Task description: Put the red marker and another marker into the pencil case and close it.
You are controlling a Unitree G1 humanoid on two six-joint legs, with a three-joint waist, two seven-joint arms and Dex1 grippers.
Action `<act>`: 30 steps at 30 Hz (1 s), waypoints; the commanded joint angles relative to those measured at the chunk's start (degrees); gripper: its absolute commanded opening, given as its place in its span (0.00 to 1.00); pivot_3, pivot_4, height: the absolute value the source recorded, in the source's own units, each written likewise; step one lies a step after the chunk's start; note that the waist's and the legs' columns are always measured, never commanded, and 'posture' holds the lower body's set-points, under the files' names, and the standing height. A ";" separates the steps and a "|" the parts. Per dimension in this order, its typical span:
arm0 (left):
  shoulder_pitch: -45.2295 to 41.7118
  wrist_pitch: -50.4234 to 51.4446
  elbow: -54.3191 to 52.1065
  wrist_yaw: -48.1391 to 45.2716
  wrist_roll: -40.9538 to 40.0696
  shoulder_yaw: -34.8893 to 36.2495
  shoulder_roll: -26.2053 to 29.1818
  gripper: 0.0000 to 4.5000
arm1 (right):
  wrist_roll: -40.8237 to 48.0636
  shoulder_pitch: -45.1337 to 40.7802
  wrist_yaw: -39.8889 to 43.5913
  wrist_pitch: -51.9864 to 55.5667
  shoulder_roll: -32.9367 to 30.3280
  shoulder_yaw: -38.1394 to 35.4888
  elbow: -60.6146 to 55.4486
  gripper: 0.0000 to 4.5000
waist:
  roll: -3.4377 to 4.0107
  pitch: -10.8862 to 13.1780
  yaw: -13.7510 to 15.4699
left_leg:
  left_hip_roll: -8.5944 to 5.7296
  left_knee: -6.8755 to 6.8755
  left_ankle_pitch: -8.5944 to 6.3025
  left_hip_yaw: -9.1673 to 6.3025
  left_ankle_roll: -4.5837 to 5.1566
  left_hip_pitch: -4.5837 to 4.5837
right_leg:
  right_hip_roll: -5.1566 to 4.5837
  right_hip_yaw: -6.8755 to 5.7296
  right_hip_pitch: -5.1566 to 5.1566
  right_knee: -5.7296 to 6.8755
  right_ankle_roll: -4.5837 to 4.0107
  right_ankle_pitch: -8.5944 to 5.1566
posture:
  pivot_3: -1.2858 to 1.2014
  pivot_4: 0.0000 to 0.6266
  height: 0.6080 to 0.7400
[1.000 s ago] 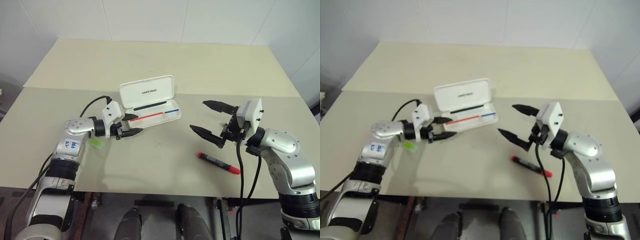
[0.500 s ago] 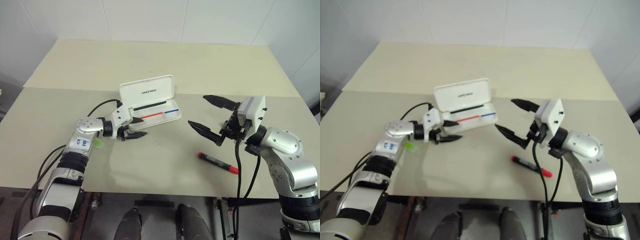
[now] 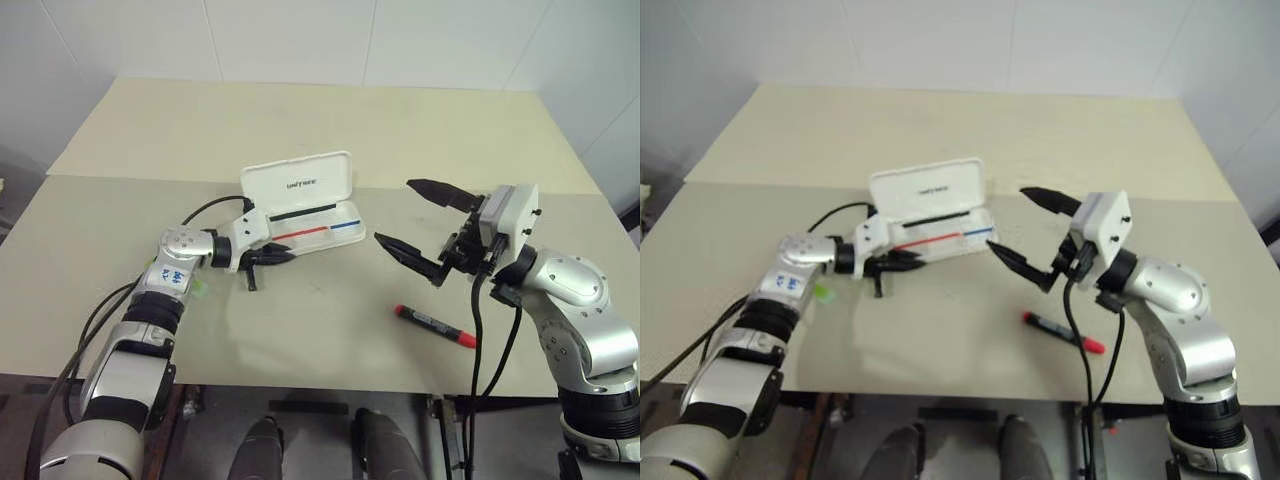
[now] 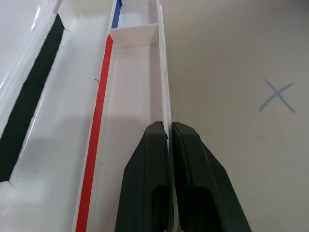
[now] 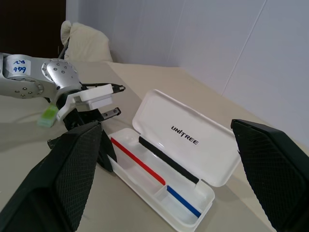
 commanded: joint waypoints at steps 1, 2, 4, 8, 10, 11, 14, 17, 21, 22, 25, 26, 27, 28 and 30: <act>0.49 0.64 -3.31 -4.58 0.06 -1.16 1.41 0.01 | 1.06 -0.69 -0.27 -0.33 -0.85 -2.08 -2.47 1.00 | 0.00 0.00 -0.03 | 0.00 -0.03 0.00 0.00 0.00 0.00 | 0.00 0.00 0.00 -0.02 0.00 0.00 | 0.52 0.24 1.00; 0.59 0.75 -3.84 -5.03 -0.13 -1.19 1.52 0.01 | 1.08 -0.68 -0.26 -0.31 -0.85 -2.08 -2.46 1.00 | 0.00 0.00 0.04 | 0.00 -0.05 0.00 0.00 0.00 -0.01 | 0.00 0.00 0.00 -0.04 0.01 -0.01 | 0.52 0.24 1.00; 0.69 1.00 -4.22 -5.29 -0.17 -1.14 1.58 0.01 | 1.08 -0.68 -0.26 -0.31 -0.85 -2.08 -2.45 1.00 | 0.00 0.00 0.08 | 0.00 -0.07 -0.01 0.00 0.02 -0.03 | 0.00 0.00 0.00 -0.07 0.03 -0.03 | 0.52 0.24 1.00; 1.71 2.99 -9.11 -7.16 -1.26 -1.16 2.34 0.01 | 1.14 -0.17 0.38 -0.42 -1.23 -2.47 -1.48 1.00 | 0.00 0.00 0.09 | 0.00 -0.06 -0.03 0.00 0.04 -0.06 | 0.00 0.00 0.00 -0.09 0.05 -0.04 | 0.52 0.24 1.00; 3.95 6.57 -17.60 -9.28 -3.00 -1.35 3.65 0.01 | 1.18 0.91 1.44 -0.66 -1.88 -3.11 0.05 1.00 | 0.00 0.00 0.06 | 0.00 -0.07 -0.03 -0.01 0.04 -0.08 | 0.00 0.00 -0.01 -0.07 0.06 -0.04 | 0.52 0.24 1.00; 5.49 8.41 -21.65 -10.11 -3.83 -1.47 4.19 0.01 | 1.22 1.45 1.76 -0.81 -2.05 -3.36 0.50 1.00 | 0.01 0.00 0.06 | 0.00 -0.07 -0.04 -0.01 0.04 -0.10 | 0.00 0.00 -0.01 -0.07 0.06 -0.05 | 0.52 0.24 1.00; 9.37 12.97 -29.83 -10.42 -4.88 -1.66 5.03 0.01 | 1.36 2.25 2.09 -0.97 -2.11 -3.72 0.92 1.00 | 0.01 0.00 0.06 | 0.01 -0.06 -0.05 -0.01 0.04 -0.10 | 0.00 0.00 -0.01 -0.09 0.04 -0.06 | 0.52 0.24 1.00; 13.43 18.47 -37.69 -9.09 -5.51 -1.79 5.45 0.01 | 1.33 2.77 2.09 -0.96 -1.99 -3.75 1.05 1.00 | 0.00 0.01 0.05 | 0.01 -0.03 -0.05 -0.01 0.04 -0.07 | 0.00 0.00 -0.01 -0.04 0.03 -0.07 | 0.52 0.24 1.00; 15.94 21.80 -41.87 -7.60 -5.27 -1.78 6.04 0.01 | 1.41 2.86 1.94 -0.88 -2.05 -3.86 1.01 1.00 | 0.01 0.01 0.00 | 0.01 0.00 -0.04 -0.01 0.03 -0.03 | 0.00 0.00 -0.01 0.01 0.01 -0.06 | 0.52 0.24 1.00; 16.46 21.63 -42.16 -7.55 -4.95 -1.94 6.37 0.01 | 1.51 3.14 1.89 -0.84 -2.09 -4.00 0.70 1.00 | 0.01 0.01 0.02 | 0.01 0.00 -0.03 -0.01 0.04 -0.01 | 0.00 0.00 -0.01 0.03 0.00 -0.07 | 0.52 0.24 1.00; 17.46 21.23 -42.36 -7.15 -4.43 -2.20 7.15 0.01 | 1.79 4.18 1.72 -0.71 -2.22 -4.42 -0.35 1.00 | 0.01 0.01 0.02 | 0.01 0.00 -0.03 -0.01 0.04 -0.01 | 0.00 0.00 -0.01 0.01 -0.02 -0.07 | 0.52 0.24 1.00; 17.63 21.30 -42.37 -6.94 -4.47 -2.13 7.27 0.01 | 1.86 4.47 1.65 -0.67 -2.25 -4.52 -0.65 1.00 | 0.01 0.01 0.03 | 0.01 0.00 -0.03 0.00 0.04 -0.01 | 0.00 0.00 -0.01 0.01 -0.02 -0.08 | 0.52 0.24 1.00; 17.70 21.32 -42.32 -6.82 -4.52 -2.07 7.34 0.01 | 1.90 4.60 1.58 -0.63 -2.27 -4.54 -0.82 1.00 | 0.01 0.01 0.02 | 0.01 -0.01 -0.03 -0.01 0.04 -0.02 | 0.00 0.00 -0.01 0.00 -0.03 -0.08 | 0.52 0.24 1.00; 17.79 21.27 -42.14 -6.79 -4.58 -1.93 7.51 0.01 | 1.94 4.70 1.51 -0.58 -2.32 -4.59 -0.94 1.00 | 0.01 0.01 0.00 | 0.01 -0.01 -0.03 -0.01 0.04 -0.02 | 0.00 0.00 -0.01 0.00 -0.03 -0.08 | 0.52 0.24 1.00; 17.93 20.47 -41.37 -6.75 -4.22 -1.85 8.03 0.01 | 2.01 4.98 1.37 -0.54 -2.38 -4.74 -1.17 1.00 | 0.01 0.01 -0.02 | 0.01 -0.02 -0.03 -0.01 0.04 -0.02 | 0.00 0.00 -0.01 -0.01 -0.03 -0.08 | 0.52 0.24 1.00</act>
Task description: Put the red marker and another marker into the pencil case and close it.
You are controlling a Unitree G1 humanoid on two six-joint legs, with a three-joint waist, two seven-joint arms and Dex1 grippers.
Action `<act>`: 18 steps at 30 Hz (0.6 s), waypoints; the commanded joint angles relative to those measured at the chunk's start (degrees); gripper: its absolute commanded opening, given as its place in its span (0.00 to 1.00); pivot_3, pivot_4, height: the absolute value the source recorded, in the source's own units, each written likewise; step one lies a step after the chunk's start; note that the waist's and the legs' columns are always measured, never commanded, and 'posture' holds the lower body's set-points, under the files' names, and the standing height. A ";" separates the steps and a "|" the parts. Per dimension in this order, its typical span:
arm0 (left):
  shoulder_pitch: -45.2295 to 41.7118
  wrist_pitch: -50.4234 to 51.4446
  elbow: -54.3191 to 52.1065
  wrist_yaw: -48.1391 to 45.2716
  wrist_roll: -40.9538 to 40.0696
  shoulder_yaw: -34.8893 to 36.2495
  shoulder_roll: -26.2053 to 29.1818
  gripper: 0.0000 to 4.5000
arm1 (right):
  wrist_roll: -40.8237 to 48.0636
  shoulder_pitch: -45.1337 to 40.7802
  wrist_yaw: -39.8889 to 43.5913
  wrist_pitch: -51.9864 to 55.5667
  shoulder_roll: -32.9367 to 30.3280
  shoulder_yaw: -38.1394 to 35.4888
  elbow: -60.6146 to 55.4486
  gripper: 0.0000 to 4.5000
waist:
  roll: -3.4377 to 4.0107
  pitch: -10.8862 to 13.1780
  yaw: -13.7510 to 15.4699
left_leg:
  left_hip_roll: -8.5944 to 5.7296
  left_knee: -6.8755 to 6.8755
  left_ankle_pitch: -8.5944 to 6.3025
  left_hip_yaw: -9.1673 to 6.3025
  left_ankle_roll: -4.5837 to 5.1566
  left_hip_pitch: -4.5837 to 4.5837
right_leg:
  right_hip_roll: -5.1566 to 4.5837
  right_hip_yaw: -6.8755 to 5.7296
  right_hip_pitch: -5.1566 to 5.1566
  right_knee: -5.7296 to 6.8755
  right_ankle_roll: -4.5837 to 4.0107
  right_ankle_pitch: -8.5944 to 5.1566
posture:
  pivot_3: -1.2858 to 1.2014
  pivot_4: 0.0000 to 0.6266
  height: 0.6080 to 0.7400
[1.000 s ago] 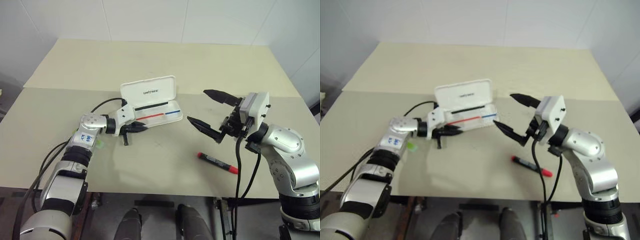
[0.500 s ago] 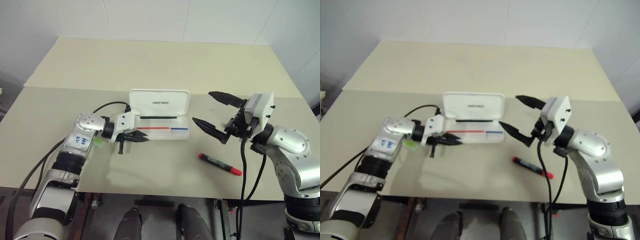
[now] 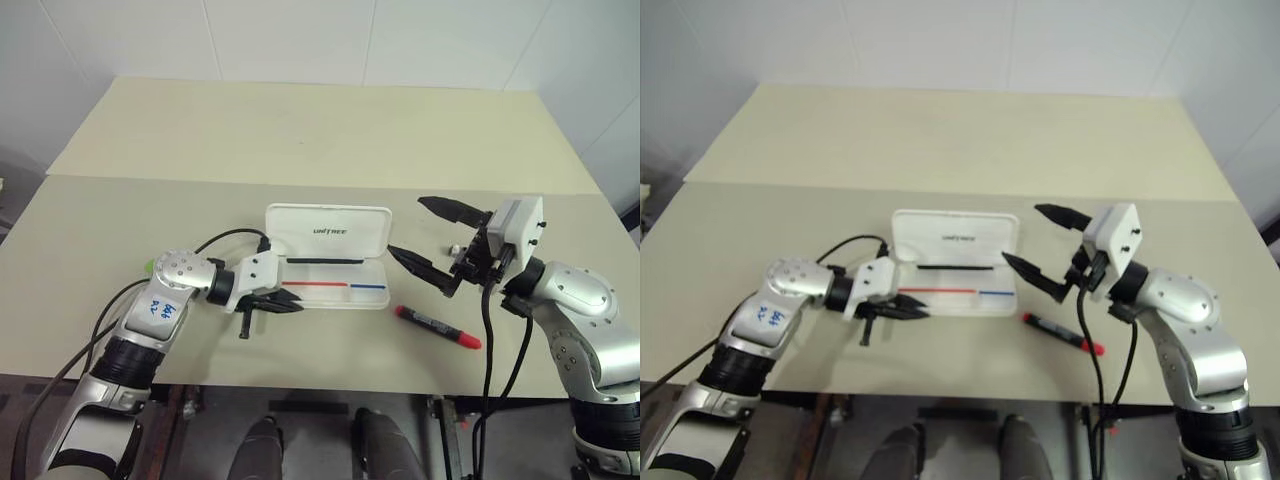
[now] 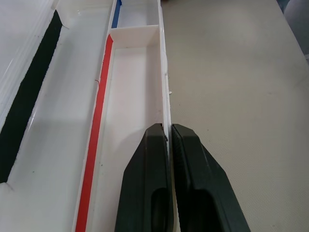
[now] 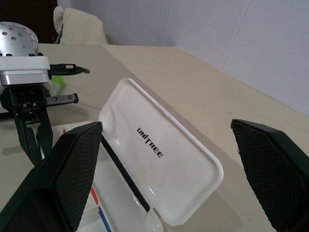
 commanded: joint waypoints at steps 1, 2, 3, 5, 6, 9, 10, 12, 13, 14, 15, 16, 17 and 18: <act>0.49 -1.17 -0.57 0.52 -0.27 0.68 1.67 0.01 | 1.30 0.11 -0.48 -0.47 -0.67 -2.56 -2.93 1.00 | 0.00 0.00 -0.05 | 0.00 0.00 0.00 0.00 0.00 0.00 | 0.00 0.00 0.00 0.00 0.00 0.00 | 0.52 0.24 1.00; 0.45 -1.36 -0.13 0.51 -0.28 0.64 1.75 0.01 | 1.29 0.10 -0.53 -0.44 -0.65 -2.54 -2.93 1.00 | 0.00 0.00 -0.07 | 0.00 0.00 0.00 0.00 0.00 0.01 | 0.00 0.00 0.00 0.00 0.00 0.00 | 0.52 0.24 1.00; 0.42 -0.90 0.38 0.38 -0.75 0.70 1.66 0.01 | 1.33 0.08 -0.59 -0.37 -0.63 -2.53 -2.98 1.00 | 0.00 0.00 -0.06 | 0.00 0.00 0.00 0.00 0.00 0.01 | 0.00 0.00 0.00 0.01 0.00 0.00 | 0.52 0.24 1.00; -0.03 -0.74 1.64 0.15 -0.94 0.35 1.53 0.01 | 1.38 -0.12 -0.63 -0.25 -0.63 -2.48 -2.88 1.00 | 0.00 0.00 -0.02 | 0.00 0.01 0.00 0.00 0.00 0.01 | 0.00 0.00 0.00 0.01 0.00 0.00 | 0.52 0.24 1.00; -0.31 -1.39 2.10 0.14 -0.69 0.09 1.46 0.12 | 1.39 -0.23 -0.65 -0.19 -0.63 -2.44 -2.84 1.00 | 0.00 0.00 -0.02 | 0.00 0.01 0.00 0.00 0.00 0.01 | 0.00 0.00 0.00 0.01 -0.01 0.00 | 0.52 0.24 1.00; -1.12 -3.00 2.97 1.19 -0.16 0.06 0.84 0.31 | 1.39 -0.56 -0.67 -0.02 -0.61 -2.29 -2.72 1.00 | 0.00 0.00 0.05 | 0.00 0.01 0.00 0.00 0.00 0.01 | 0.00 0.00 0.00 0.01 -0.01 0.00 | 0.52 0.24 1.00; -1.40 -3.36 2.93 1.09 -0.74 0.30 0.54 0.39 | 1.34 -0.80 -0.68 0.03 -0.52 -2.14 -2.50 1.00 | 0.00 0.00 0.06 | 0.00 0.01 0.00 0.00 0.00 0.00 | 0.00 0.00 0.00 0.00 -0.01 0.00 | 0.52 0.24 1.00; -1.52 -0.69 0.99 0.26 -3.50 1.25 0.24 0.53 | 1.22 -1.26 -0.64 0.05 -0.30 -1.76 -1.98 1.00 | 0.00 0.00 0.07 | 0.00 0.01 0.00 0.00 0.00 -0.01 | 0.00 0.00 0.00 -0.02 -0.01 0.00 | 0.52 0.24 1.00; -1.52 0.81 -0.28 0.44 -4.77 1.93 0.14 0.53 | 1.15 -1.45 -0.56 0.03 -0.18 -1.56 -1.70 1.00 | 0.00 0.00 0.07 | 0.00 0.00 0.00 0.00 0.00 -0.01 | 0.00 0.00 0.00 -0.02 -0.01 0.00 | 0.52 0.24 1.00; -1.52 2.39 -1.62 0.54 -5.89 2.51 0.31 0.53 | 1.12 -1.65 -0.46 0.03 -0.06 -1.36 -1.44 1.00 | 0.00 0.00 0.06 | 0.00 0.00 0.00 0.00 0.00 -0.02 | 0.00 0.00 0.00 -0.02 -0.01 0.00 | 0.52 0.24 1.00; -1.53 3.31 -2.47 0.69 -6.57 2.81 0.50 0.53 | 1.10 -1.79 -0.39 0.05 0.02 -1.23 -1.28 1.00 | 0.00 0.00 0.05 | 0.00 0.00 0.00 0.00 0.00 -0.01 | 0.00 0.00 0.00 -0.02 -0.01 0.00 | 0.52 0.24 1.00; -1.40 4.01 -3.41 0.86 -7.21 3.23 0.84 0.53 | 1.06 -1.98 -0.32 0.01 0.16 -1.05 -1.03 1.00 | 0.00 0.00 0.04 | 0.00 0.00 0.00 0.00 0.00 -0.01 | 0.00 0.00 0.00 -0.02 -0.01 0.00 | 0.52 0.24 1.00; -1.14 4.69 -4.58 0.74 -8.07 3.91 1.46 0.53 | 1.01 -2.29 -0.20 -0.08 0.38 -0.78 -0.57 1.00 | 0.00 0.00 0.01 | 0.00 0.00 0.00 0.00 0.00 -0.01 | 0.00 0.00 0.00 -0.02 0.00 0.00 | 0.52 0.24 1.00; -0.94 5.17 -5.40 0.68 -8.66 4.39 1.88 0.53 | 0.98 -2.51 -0.11 -0.16 0.54 -0.60 -0.25 1.00 | 0.00 0.00 -0.04 | 0.00 0.00 0.00 0.00 0.00 -0.01 | 0.00 0.00 0.00 -0.01 -0.01 0.00 | 0.52 0.24 1.00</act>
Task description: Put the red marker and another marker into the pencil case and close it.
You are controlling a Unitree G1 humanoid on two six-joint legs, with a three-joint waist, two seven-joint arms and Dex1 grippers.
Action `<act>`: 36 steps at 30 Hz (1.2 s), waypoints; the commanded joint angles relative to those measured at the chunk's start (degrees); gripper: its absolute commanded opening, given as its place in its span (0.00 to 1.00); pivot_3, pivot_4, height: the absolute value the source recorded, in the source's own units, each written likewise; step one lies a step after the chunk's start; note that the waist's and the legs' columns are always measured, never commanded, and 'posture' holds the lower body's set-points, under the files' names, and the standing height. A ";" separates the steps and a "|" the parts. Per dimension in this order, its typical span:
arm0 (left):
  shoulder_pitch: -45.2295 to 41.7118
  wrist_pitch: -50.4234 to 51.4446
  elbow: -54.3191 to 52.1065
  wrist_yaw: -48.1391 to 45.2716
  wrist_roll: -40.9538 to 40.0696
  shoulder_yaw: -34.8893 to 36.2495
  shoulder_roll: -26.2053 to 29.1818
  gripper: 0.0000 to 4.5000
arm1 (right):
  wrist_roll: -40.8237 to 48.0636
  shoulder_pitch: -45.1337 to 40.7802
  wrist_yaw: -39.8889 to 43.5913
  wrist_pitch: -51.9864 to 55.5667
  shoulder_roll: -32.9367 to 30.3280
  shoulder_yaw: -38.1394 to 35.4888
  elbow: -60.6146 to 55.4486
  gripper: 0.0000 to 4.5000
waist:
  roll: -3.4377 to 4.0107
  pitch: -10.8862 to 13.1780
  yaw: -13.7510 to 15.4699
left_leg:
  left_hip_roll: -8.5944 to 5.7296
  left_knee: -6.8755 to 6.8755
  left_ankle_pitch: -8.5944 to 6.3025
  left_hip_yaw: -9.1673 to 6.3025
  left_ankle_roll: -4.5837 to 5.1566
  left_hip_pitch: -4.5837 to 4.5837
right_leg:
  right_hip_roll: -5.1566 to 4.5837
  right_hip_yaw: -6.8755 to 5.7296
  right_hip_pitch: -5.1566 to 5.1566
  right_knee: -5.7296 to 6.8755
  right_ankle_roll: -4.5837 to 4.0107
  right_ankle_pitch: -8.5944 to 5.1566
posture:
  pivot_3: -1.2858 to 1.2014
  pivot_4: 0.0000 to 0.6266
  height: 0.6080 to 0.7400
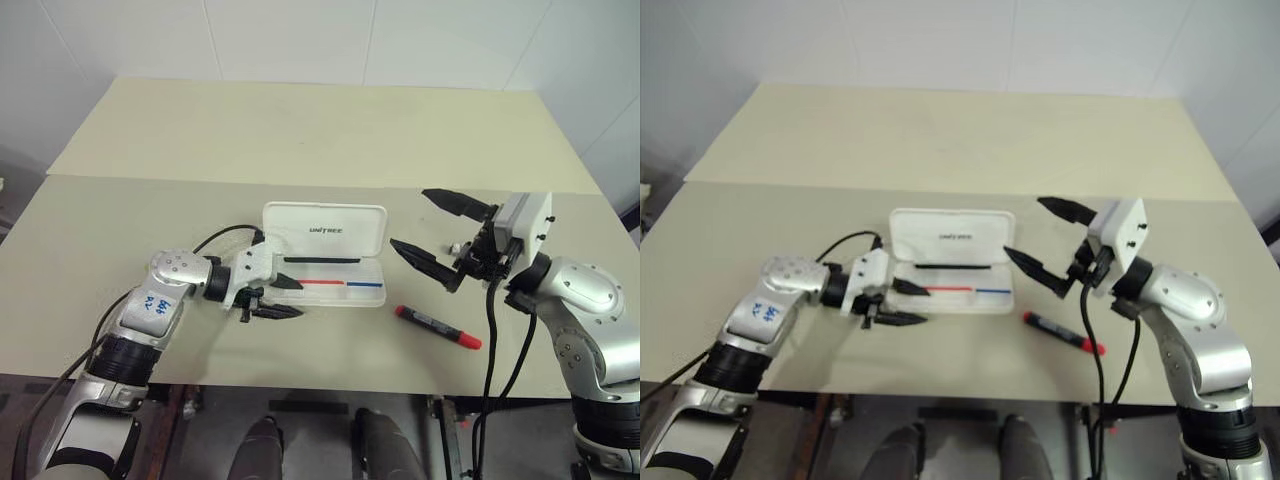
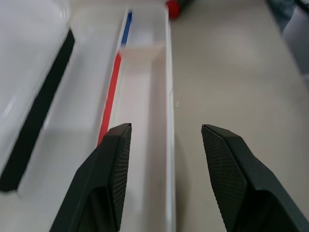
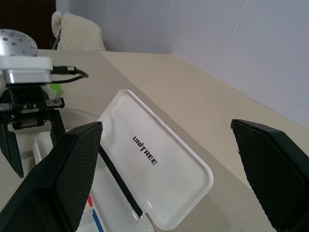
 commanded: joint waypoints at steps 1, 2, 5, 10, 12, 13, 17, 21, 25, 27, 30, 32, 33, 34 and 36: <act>0.05 1.60 -4.95 0.03 -3.57 3.33 1.89 0.53 | 0.41 -1.17 0.35 -0.62 0.64 0.44 0.47 1.00 | 0.01 0.00 -0.07 | 0.00 0.00 0.00 0.00 0.00 0.00 | 0.00 0.00 0.00 0.00 0.00 0.00 | 0.52 0.24 1.00; 0.43 2.07 -5.82 0.16 -4.30 4.09 2.44 0.57 | 0.40 -1.38 0.55 -0.76 0.81 0.68 0.98 1.00 | 0.00 0.00 -0.10 | 0.00 0.00 0.00 0.00 0.00 0.01 | 0.00 0.00 0.00 0.01 0.00 0.00 | 0.52 0.24 1.00; 2.08 3.02 -8.17 -0.12 -6.68 6.45 4.16 0.74 | 0.55 -1.58 1.20 -0.93 1.07 1.05 2.31 1.00 | 0.01 0.00 -0.05 | 0.01 0.00 0.00 0.00 0.00 0.01 | 0.00 0.00 0.00 0.02 0.00 0.00 | 0.52 0.24 1.00; 6.46 3.59 -11.47 -1.08 -13.19 13.43 6.76 0.99 | 1.39 1.71 3.12 0.37 -1.37 -1.49 2.94 1.00 | 0.01 0.01 -0.01 | 0.02 -0.03 -0.01 0.00 -0.01 0.01 | 0.00 0.00 0.00 0.00 -0.03 -0.02 | 0.52 0.24 1.00; 7.83 5.68 -11.97 -0.15 -15.89 16.71 7.65 0.99 | 1.83 4.33 4.15 0.90 -3.28 -3.38 2.95 1.00 | 0.01 0.01 0.18 | 0.02 -0.03 -0.03 0.00 -0.01 -0.01 | 0.00 0.00 0.00 -0.04 -0.04 -0.02 | 0.52 0.24 1.00; 8.43 6.09 -11.87 -0.02 -17.26 18.66 8.12 0.99 | 2.15 5.94 4.67 1.27 -4.28 -4.49 2.88 1.00 | 0.01 0.01 0.24 | 0.02 -0.02 -0.03 0.00 -0.01 -0.03 | 0.00 0.00 0.00 -0.05 -0.04 -0.03 | 0.52 0.24 1.00; 10.40 3.53 -10.45 -0.53 -19.37 23.81 9.42 0.99 | 2.90 11.85 6.44 2.19 -7.13 -8.01 2.92 1.00 | 0.01 0.01 0.11 | 0.02 -0.01 -0.04 0.01 0.00 -0.02 | 0.00 0.00 0.00 -0.06 -0.04 -0.03 | 0.52 0.24 1.00; 12.71 0.59 -7.99 -3.03 -19.03 25.07 11.06 0.99 | 1.51 19.06 9.92 0.72 -9.17 -10.53 5.04 1.00 | 0.01 0.00 0.04 | 0.02 -0.01 -0.04 0.04 0.00 0.05 | 0.00 0.00 0.02 -0.04 -0.97 -0.53 | 0.52 0.24 1.00; 11.83 1.37 -7.74 -3.96 -20.51 24.46 11.56 0.99 | 0.82 22.12 11.90 -0.53 -10.19 -11.87 8.68 1.00 | 0.01 0.00 0.02 | 0.03 0.06 -0.03 0.10 0.00 0.05 | -0.01 0.01 0.03 -0.04 -0.99 -0.53 | 0.52 0.24 1.00; 11.23 2.42 -8.08 -4.59 -21.54 23.98 11.74 0.99 | 0.42 22.84 13.15 -1.17 -10.55 -11.54 9.96 1.00 | 0.01 0.00 -0.07 | 0.06 0.08 -0.02 0.17 0.00 0.09 | -0.01 0.04 0.03 -0.04 -0.99 -0.53 | 0.52 0.24 1.00; 10.85 3.64 -8.56 -5.97 -22.29 23.00 12.52 0.99 | -0.38 23.32 14.82 -2.09 -10.76 -10.77 12.15 1.00 | 0.01 0.00 -0.08 | 0.08 0.08 0.02 0.20 0.00 0.14 | 0.00 0.04 0.03 -0.01 -1.01 -0.52 | 0.52 0.24 1.00; 10.81 3.87 -8.63 -6.56 -22.36 22.46 13.01 0.99 | -1.42 23.24 15.98 -3.01 -10.94 -10.13 14.08 1.00 | 0.01 0.00 -0.09 | 0.08 0.09 0.02 0.23 0.00 0.14 | 0.00 0.06 0.03 -0.02 -1.01 -0.52 | 0.52 0.24 1.00; 10.95 4.27 -8.75 -6.95 -22.48 22.14 13.40 0.99 | -1.81 23.02 16.46 -3.34 -10.96 -9.92 15.06 1.00 | 0.01 0.00 -0.07 | 0.08 0.09 0.02 0.25 0.00 0.14 | 0.00 0.08 0.03 -0.02 -1.01 -0.52 | 0.52 0.24 1.00; 11.06 4.52 -8.83 -7.18 -22.56 21.96 13.65 0.99 | -2.06 22.81 16.80 -3.55 -10.92 -9.83 15.68 1.00 | 0.01 0.00 -0.06 | 0.08 0.09 0.02 0.26 0.00 0.14 | -0.01 0.09 0.03 -0.02 -1.01 -0.52 | 0.52 0.24 1.00; 11.22 4.22 -8.72 -7.96 -22.05 21.54 14.21 0.99 | -2.52 22.21 17.82 -3.67 -11.00 -9.28 17.04 1.00 | 0.01 0.00 -0.08 | 0.08 0.08 0.02 0.26 0.00 0.14 | 0.00 0.09 0.03 -0.02 -1.01 -0.52 | 0.52 0.24 1.00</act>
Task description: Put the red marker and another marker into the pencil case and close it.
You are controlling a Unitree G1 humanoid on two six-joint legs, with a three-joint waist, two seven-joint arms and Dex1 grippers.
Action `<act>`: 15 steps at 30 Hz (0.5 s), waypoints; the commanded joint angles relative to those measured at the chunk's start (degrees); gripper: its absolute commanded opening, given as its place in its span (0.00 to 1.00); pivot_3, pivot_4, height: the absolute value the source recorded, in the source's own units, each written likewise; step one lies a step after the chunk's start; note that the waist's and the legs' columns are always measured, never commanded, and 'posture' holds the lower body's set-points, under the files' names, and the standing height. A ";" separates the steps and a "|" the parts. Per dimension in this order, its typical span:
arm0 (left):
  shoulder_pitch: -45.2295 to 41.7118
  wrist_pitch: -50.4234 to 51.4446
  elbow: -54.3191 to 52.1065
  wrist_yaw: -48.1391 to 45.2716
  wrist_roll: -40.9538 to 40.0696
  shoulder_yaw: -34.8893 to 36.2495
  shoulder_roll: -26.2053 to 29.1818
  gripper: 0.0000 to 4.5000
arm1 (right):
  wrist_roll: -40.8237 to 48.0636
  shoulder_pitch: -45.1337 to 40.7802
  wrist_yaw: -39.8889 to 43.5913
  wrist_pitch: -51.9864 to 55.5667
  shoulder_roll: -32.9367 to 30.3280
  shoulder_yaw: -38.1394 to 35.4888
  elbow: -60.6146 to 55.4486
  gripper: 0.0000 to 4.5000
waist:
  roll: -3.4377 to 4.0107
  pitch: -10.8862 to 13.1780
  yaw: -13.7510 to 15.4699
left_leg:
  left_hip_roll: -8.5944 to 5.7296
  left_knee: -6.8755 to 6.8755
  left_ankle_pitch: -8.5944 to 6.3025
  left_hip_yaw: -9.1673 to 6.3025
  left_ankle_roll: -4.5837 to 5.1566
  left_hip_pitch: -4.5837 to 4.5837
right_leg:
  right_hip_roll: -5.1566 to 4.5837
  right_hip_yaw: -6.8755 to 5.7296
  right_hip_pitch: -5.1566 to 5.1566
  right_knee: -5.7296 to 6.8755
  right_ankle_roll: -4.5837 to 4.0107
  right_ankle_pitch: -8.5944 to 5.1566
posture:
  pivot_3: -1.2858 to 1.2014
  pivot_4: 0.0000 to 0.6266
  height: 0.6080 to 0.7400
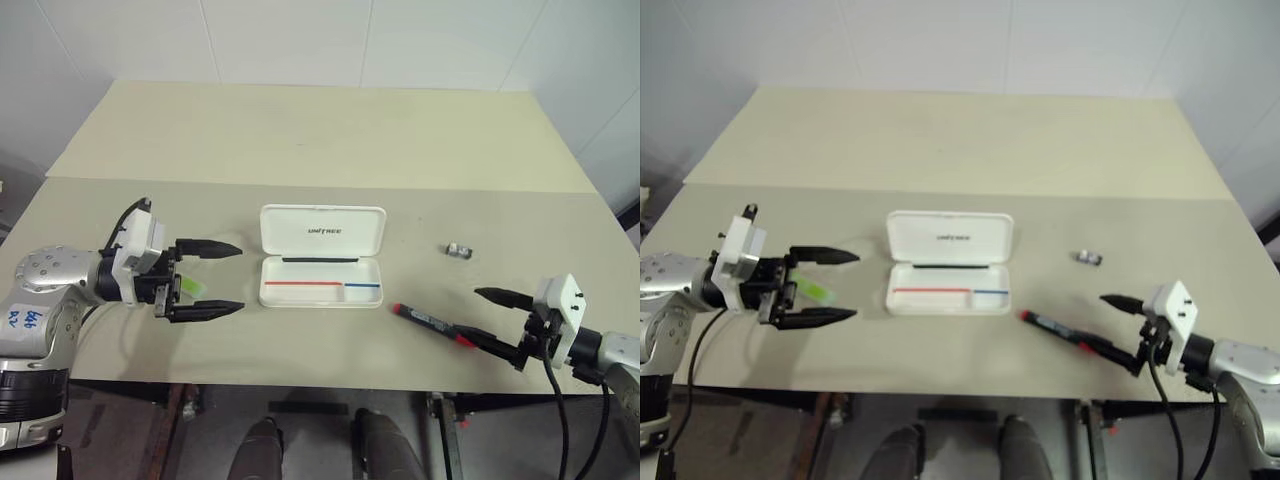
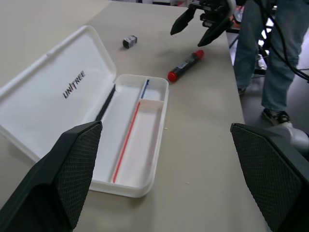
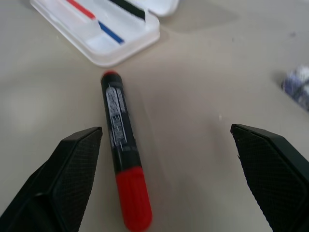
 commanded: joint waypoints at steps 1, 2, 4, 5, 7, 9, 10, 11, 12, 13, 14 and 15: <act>-0.43 0.04 -1.41 -1.38 -1.07 -0.18 1.78 0.99 | -0.59 -1.12 2.58 -1.36 -1.34 0.90 1.80 1.00 | 0.00 0.00 -0.06 | 0.00 0.00 0.00 0.00 0.00 0.00 | 0.00 0.00 0.00 0.00 0.00 0.00 | 0.52 0.24 1.00; -0.71 -0.11 -1.11 -1.51 -0.94 -0.29 1.94 0.99 | -1.11 -1.67 3.15 -1.64 -1.26 1.64 2.82 1.00 | 0.00 0.00 -0.08 | 0.00 0.00 0.00 0.01 0.00 0.00 | 0.00 0.00 0.00 0.00 0.00 0.00 | 0.52 0.24 1.00; -1.15 -0.01 -0.83 -1.87 -0.87 -0.71 2.31 0.99 | -1.87 -2.65 3.99 -2.28 -0.81 2.95 4.72 1.00 | 0.00 0.00 -0.09 | 0.01 0.00 0.00 0.01 0.00 0.02 | 0.00 0.01 0.00 0.00 0.00 0.00 | 0.52 0.24 1.00; -1.21 -0.28 -0.75 -2.10 -0.71 -0.92 2.46 0.99 | -2.18 -2.98 4.14 -2.54 -0.64 3.35 5.32 1.00 | 0.00 0.00 -0.07 | 0.01 0.00 0.00 0.02 0.00 0.02 | 0.00 0.01 0.00 0.01 0.00 0.00 | 0.52 0.24 1.00; -1.52 -0.35 -0.66 -2.17 -0.72 -1.18 2.54 0.99 | -2.68 -3.86 4.02 -2.84 -0.04 4.37 6.33 1.00 | 0.00 0.00 -0.04 | 0.01 0.00 0.00 0.03 0.00 0.02 | 0.00 0.03 0.00 0.01 0.01 0.00 | 0.52 0.24 1.00; -1.82 -0.21 -0.70 -2.12 -0.84 -1.33 2.50 0.99 | -2.73 -4.56 4.02 -2.72 0.65 5.48 6.47 1.00 | 0.00 0.00 -0.05 | 0.01 0.00 0.00 0.04 0.00 0.02 | 0.00 0.03 0.00 0.01 0.01 0.00 | 0.52 0.24 1.00; -1.92 -0.16 -0.72 -2.09 -0.87 -1.38 2.49 0.99 | -2.73 -4.70 4.08 -2.47 0.92 5.95 6.24 1.00 | 0.00 0.00 -0.04 | 0.01 0.01 0.00 0.03 0.00 0.01 | 0.00 0.03 0.00 0.01 0.01 0.01 | 0.52 0.24 1.00; -1.98 -0.20 -0.71 -2.08 -0.88 -1.41 2.48 0.99 | -2.79 -4.78 4.09 -2.32 1.12 6.37 6.06 1.00 | 0.00 0.00 -0.04 | 0.01 0.01 0.00 0.04 0.00 0.02 | 0.00 0.03 0.00 0.01 0.01 0.01 | 0.52 0.24 1.00; -2.06 -0.22 -0.71 -2.05 -0.88 -1.42 2.46 0.99 | -2.82 -4.81 4.11 -2.23 1.27 6.79 6.05 1.00 | 0.00 0.00 -0.03 | 0.01 0.00 0.00 0.03 0.00 0.02 | 0.00 0.03 0.00 0.01 0.01 0.01 | 0.52 0.24 1.00; -2.12 -0.23 -0.71 -2.04 -0.88 -1.43 2.45 0.99 | -2.82 -4.84 4.11 -2.20 1.36 7.07 6.06 1.00 | 0.00 0.00 -0.03 | 0.01 0.00 0.00 0.03 0.00 0.02 | 0.00 0.03 0.00 0.01 0.02 0.01 | 0.52 0.24 1.00; -2.23 -0.42 -0.62 -2.03 -0.78 -1.45 2.38 1.00 | -3.16 -4.99 4.04 -2.56 1.61 7.48 6.69 0.96 | 0.00 0.00 -0.02 | 0.01 0.00 0.00 0.03 0.00 0.02 | 0.01 0.03 0.00 0.01 0.02 0.01 | 0.52 0.24 1.00; -2.33 -0.49 -0.60 -1.97 -0.75 -1.45 2.31 1.00 | -3.59 -5.03 4.12 -3.17 1.81 7.81 7.42 0.91 | 0.00 0.00 -0.03 | 0.01 0.00 0.00 0.03 0.00 0.02 | 0.00 0.03 0.00 0.01 0.02 0.01 | 0.52 0.24 1.00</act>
